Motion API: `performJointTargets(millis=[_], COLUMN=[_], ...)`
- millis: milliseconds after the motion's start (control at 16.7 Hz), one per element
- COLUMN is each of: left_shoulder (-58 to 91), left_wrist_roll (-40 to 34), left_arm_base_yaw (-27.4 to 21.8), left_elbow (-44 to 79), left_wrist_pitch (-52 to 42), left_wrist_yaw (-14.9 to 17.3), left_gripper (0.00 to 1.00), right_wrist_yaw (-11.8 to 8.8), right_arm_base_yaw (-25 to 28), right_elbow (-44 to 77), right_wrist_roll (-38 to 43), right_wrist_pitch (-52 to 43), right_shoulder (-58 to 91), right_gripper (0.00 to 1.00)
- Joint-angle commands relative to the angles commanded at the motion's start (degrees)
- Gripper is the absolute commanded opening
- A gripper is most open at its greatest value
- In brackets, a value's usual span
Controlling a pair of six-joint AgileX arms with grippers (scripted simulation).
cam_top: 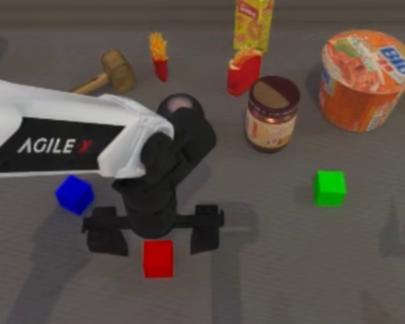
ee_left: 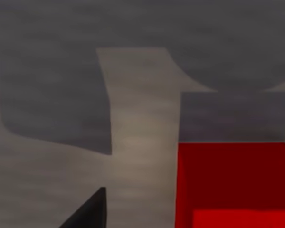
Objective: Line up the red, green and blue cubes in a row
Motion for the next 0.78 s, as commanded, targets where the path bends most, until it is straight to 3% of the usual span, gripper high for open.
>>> performJointTargets(millis=[240, 600, 780], left_shoulder=[-0.4, -5.5, -6.6], left_wrist_roll=[0.0, -0.4, -0.4], left_arm_base_yaw=[0.0, 0.8, 1.0], left_elbow=[0.8, 7.6, 8.6], left_wrist_pitch=[-1.0, -13.7, -15.2], left_wrist_yaw=[0.0, -0.1, 0.0], left_gripper=[1.00, 1.00, 1.00], right_wrist_yaw=[0.0, 0.0, 0.0], right_arm_base_yaw=[0.0, 0.0, 0.0], right_elbow=[0.0, 0.0, 0.0], right_wrist_roll=[0.0, 0.0, 0.0], right_wrist_pitch=[0.0, 0.0, 0.0], right_shoulder=[0.0, 0.0, 0.0], right_gripper=[1.00, 1.00, 1.00])
